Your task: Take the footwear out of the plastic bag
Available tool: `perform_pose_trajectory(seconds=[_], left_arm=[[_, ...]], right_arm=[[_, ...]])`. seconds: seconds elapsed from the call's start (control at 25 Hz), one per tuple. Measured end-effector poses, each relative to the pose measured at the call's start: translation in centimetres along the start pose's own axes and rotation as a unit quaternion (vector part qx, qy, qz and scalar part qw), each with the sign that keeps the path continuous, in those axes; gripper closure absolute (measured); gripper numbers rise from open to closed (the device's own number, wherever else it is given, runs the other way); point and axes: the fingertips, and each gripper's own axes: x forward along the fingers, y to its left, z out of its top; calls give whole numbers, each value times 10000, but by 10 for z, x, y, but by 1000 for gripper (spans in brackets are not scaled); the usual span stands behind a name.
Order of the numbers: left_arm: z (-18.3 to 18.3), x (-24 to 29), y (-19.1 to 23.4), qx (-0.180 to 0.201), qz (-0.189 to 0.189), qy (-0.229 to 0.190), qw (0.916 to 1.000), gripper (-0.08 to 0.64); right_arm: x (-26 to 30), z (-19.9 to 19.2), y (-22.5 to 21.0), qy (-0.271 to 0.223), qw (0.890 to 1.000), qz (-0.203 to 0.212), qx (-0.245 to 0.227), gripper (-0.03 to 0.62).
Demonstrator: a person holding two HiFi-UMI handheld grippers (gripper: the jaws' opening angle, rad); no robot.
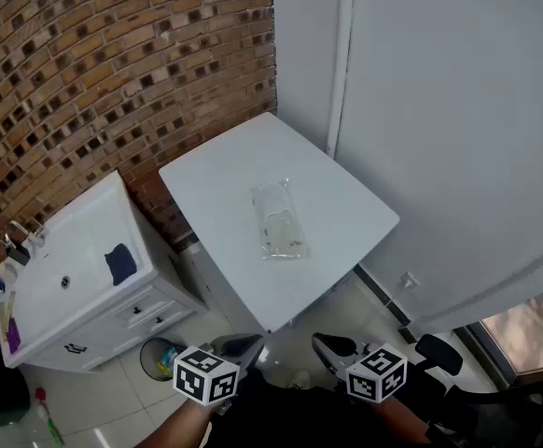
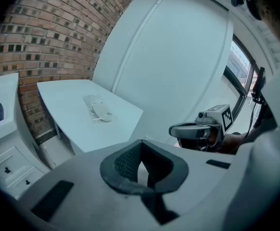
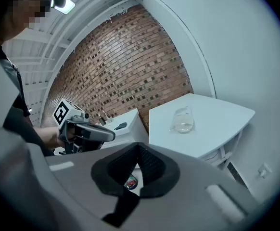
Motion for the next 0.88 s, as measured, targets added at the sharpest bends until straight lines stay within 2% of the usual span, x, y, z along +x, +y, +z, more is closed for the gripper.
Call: perform_pose_trajectory(seconds=[0.28,0.6,0.76,0.88], left_arm=[[9,1,-2,45,53,-37,10000,554],[-5,-1,11,-82,45,86,9999,554],[11,6,26,-97,-171,26,9998,552],[28,14,40,185,-354,94,9992,552]], right_arm=[[-1,4,-3,-60,10000,33,28,589],[11,-10,-4,50,9998,-57,194,589],[25,1,-10,15,9995,-222,222,589],[38,11,-10,-19,9990,-360,260,589]])
